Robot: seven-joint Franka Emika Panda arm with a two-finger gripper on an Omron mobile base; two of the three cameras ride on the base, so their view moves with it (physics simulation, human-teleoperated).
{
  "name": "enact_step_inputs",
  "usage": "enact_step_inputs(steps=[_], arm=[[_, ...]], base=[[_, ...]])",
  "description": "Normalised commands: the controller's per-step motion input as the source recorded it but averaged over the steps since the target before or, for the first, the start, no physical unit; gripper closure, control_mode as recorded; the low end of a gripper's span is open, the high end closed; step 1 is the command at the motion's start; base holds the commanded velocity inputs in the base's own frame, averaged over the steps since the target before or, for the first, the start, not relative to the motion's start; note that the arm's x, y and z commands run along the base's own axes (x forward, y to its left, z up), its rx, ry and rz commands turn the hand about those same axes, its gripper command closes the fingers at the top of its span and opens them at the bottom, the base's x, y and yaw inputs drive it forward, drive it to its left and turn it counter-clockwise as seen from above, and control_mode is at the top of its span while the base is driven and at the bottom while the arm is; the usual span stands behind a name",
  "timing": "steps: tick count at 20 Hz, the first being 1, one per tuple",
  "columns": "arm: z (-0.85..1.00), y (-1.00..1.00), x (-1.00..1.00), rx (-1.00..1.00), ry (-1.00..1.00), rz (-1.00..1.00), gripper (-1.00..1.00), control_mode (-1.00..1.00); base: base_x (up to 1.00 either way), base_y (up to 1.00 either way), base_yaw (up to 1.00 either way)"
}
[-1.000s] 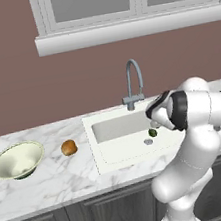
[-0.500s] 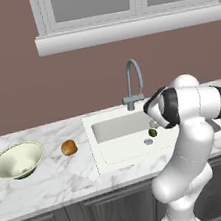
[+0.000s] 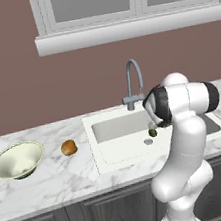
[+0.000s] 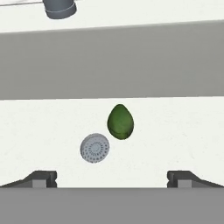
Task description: Remove the potato and avocado from the sink. Then move the bowl and cup from the counter to the sink for washing.
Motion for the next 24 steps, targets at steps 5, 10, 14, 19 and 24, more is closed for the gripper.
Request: enact_step_inputs(steps=[5, 10, 14, 19, 24], arm=[[-0.18, 0.0, 0.1, 0.0, -0.02, 0.0, -1.0, -1.0], [-0.11, -0.01, 0.18, -0.02, 0.0, 0.0, -1.0, -1.0], [-0.09, -0.02, 0.2, -0.02, 0.0, 0.0, -1.0, -1.0], [-0.09, -0.02, 0.19, -0.02, 0.0, 0.0, -1.0, -1.0], [-0.08, -0.04, 0.2, -0.02, 0.0, 0.0, -1.0, -1.0]], base=[[0.0, 0.0, 0.0], [0.0, 0.0, 0.0], [0.0, 0.0, 0.0], [0.0, 0.0, 0.0], [0.0, 0.0, 0.0]])
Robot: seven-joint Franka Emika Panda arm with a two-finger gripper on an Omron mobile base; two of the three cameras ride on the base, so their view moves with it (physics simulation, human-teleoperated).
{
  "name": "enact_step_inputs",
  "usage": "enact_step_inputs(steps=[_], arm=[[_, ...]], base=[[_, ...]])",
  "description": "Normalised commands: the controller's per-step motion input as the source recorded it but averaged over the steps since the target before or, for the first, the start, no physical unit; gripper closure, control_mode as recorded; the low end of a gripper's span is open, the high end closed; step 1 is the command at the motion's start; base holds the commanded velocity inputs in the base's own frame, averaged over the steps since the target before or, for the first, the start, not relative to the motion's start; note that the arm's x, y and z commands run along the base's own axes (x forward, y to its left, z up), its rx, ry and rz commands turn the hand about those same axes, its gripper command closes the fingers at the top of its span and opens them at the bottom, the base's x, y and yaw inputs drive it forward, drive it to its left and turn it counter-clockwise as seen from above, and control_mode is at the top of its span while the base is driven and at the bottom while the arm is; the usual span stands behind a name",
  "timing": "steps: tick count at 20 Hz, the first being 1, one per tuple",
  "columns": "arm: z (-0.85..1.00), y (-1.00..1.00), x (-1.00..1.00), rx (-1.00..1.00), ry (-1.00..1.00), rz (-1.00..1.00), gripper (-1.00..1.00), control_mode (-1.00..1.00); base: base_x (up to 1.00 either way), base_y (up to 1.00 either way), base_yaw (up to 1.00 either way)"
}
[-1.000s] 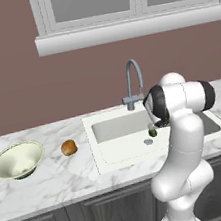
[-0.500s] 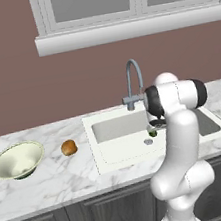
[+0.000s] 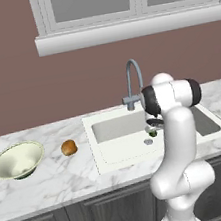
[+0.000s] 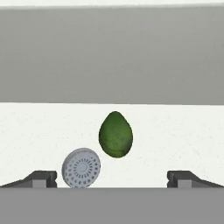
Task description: Remove the potato and avocado from the sink. Then move the bowl and cup from the counter to the sink for washing.
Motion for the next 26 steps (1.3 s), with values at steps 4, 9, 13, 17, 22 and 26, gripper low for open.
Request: enact_step_inputs(steps=[4, 9, 13, 17, 22, 26], arm=[[-0.06, -0.03, 0.21, -0.02, 0.02, 0.0, -1.0, -1.0], [-0.04, -0.03, 0.19, -0.02, 0.05, 0.0, -1.0, -1.0], [-0.06, -0.03, 0.17, -0.01, 0.03, 0.0, -1.0, -1.0], [-0.05, -0.08, 0.15, 0.0, 0.04, 0.0, -1.0, -1.0], [-0.04, -0.07, 0.12, 0.0, 0.04, 0.0, -1.0, -1.0], [-0.05, -0.02, 0.07, 0.0, 0.01, 0.0, -1.0, -1.0]], base=[[0.0, 0.0, 0.0], [0.0, 0.0, 0.0], [0.0, 0.0, 0.0], [0.0, 0.0, 0.0], [0.0, 0.0, 0.0], [0.0, 0.0, 0.0]])
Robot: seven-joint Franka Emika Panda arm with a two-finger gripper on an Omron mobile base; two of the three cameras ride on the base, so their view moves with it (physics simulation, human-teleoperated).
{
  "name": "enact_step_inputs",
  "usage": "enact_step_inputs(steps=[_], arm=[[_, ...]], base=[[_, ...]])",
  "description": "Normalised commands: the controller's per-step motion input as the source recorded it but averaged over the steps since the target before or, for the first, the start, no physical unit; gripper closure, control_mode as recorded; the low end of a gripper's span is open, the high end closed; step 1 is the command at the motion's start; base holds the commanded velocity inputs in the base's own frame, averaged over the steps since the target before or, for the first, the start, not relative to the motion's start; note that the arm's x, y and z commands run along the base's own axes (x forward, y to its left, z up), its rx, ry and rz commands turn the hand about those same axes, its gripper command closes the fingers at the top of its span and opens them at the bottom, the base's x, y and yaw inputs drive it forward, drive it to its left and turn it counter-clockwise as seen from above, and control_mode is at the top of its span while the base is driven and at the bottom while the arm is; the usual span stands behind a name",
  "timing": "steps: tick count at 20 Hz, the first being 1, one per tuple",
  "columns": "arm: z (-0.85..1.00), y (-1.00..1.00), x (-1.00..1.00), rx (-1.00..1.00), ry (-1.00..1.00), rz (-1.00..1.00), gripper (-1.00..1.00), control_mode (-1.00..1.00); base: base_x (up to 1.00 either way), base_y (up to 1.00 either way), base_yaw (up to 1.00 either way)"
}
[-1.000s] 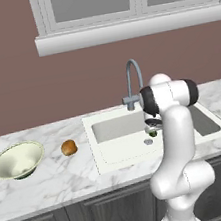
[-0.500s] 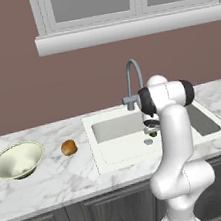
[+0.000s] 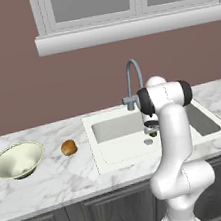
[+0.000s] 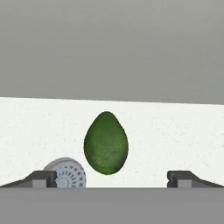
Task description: Remove the potato and avocado from the sink. Then move the bowl and cup from the counter to the sink for washing.
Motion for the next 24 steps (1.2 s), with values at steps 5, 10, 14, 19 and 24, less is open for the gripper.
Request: enact_step_inputs(steps=[5, 10, 14, 19, 24], arm=[[-0.05, 0.0, 0.11, 0.0, 0.0, 0.0, -1.0, -1.0], [-0.1, 0.0, 0.08, 0.0, 0.0, 0.0, -1.0, -1.0], [-0.15, 0.0, 0.08, 0.0, 0.01, 0.0, -1.0, -1.0], [-0.17, 0.0, 0.1, 0.0, 0.02, 0.0, -1.0, -1.0], [-0.16, 0.01, 0.12, 0.0, 0.01, 0.0, -1.0, -1.0]], base=[[0.0, 0.0, 0.0], [0.0, 0.0, 0.0], [0.0, 0.0, 0.0], [0.0, 0.0, 0.0], [0.0, 0.0, 0.0]])
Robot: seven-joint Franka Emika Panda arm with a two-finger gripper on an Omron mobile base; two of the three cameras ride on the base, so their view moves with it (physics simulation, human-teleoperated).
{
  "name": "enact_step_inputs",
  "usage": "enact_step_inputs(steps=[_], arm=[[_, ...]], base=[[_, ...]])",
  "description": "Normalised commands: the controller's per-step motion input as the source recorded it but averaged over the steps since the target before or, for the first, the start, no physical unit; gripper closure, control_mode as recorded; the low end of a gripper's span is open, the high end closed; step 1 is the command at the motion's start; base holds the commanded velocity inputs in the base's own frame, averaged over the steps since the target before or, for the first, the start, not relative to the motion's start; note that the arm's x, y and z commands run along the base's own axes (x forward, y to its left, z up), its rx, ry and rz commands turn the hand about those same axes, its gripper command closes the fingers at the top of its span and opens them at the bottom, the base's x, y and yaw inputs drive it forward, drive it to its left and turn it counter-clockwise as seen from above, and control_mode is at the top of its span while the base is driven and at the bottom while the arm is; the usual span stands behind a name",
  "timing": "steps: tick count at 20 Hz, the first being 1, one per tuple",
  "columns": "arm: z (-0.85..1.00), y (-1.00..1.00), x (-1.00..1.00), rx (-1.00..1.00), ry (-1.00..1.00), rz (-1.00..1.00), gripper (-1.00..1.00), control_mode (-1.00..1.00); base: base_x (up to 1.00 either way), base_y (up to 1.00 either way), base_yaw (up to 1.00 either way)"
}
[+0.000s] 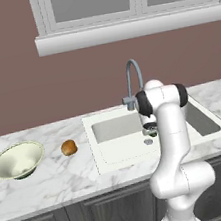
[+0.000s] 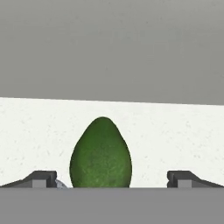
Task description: Remove the potato and avocado from the sink. Then move the bowl and cup from the counter to the sink for washing.
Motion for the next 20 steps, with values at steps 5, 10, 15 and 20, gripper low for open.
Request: enact_step_inputs(steps=[5, 10, 15, 20], arm=[[-0.15, 0.0, 0.15, 0.0, 0.01, 0.02, -1.0, -1.0], [-0.15, 0.01, 0.2, 0.0, 0.0, 0.03, -1.0, -1.0], [-0.14, 0.0, 0.19, 0.0, 0.02, 0.03, -1.0, -1.0], [-0.19, 0.01, 0.15, 0.0, 0.07, 0.03, -1.0, -1.0]], base=[[0.0, 0.0, 0.0], [0.0, 0.0, 0.0], [0.0, 0.0, 0.0], [0.0, 0.0, 0.0]])
